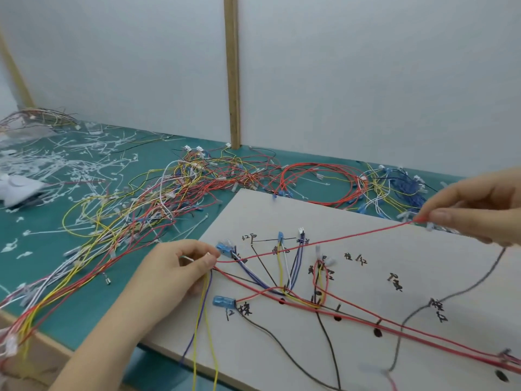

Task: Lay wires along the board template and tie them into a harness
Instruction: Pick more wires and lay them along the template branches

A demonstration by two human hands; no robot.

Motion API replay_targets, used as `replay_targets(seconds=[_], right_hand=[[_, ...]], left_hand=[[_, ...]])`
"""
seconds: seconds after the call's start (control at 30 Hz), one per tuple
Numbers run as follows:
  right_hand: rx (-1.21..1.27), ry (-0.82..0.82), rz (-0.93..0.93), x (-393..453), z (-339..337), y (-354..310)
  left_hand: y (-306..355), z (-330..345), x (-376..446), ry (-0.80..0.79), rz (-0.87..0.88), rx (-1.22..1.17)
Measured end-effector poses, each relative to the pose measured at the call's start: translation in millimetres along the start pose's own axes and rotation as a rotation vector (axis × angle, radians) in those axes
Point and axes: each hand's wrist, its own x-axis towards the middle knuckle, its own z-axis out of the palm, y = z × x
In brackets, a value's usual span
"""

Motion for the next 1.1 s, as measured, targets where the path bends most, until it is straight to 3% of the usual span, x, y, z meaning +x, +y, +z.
replay_targets(seconds=[0.1,0.23,0.37,0.53,0.67,0.83,1.03,1.1], right_hand=[[-0.159,0.086,-0.050,3,17,-2],[-0.227,0.082,-0.074,3,30,-6],[-0.151,0.032,-0.078,1,12,0],[0.184,0.046,-0.024,5,-8,17],[0.115,0.035,-0.007,13,-4,32],[0.036,0.051,-0.033,19,0,47],[-0.153,-0.341,0.008,9,14,55],[-0.252,-0.303,-0.049,8,30,45]], left_hand=[[2,2,2,0.061,0.068,0.217],[3,0,-1,0.088,0.077,0.252],[1,-4,0,0.112,0.039,0.246],[-2,-4,-2,0.104,0.019,0.212],[-3,-11,-2,0.006,-0.005,0.208],[-2,-7,4,0.030,0.083,0.459],[-6,-10,6,0.004,0.106,0.461],[-7,-11,6,0.004,0.108,0.442]])
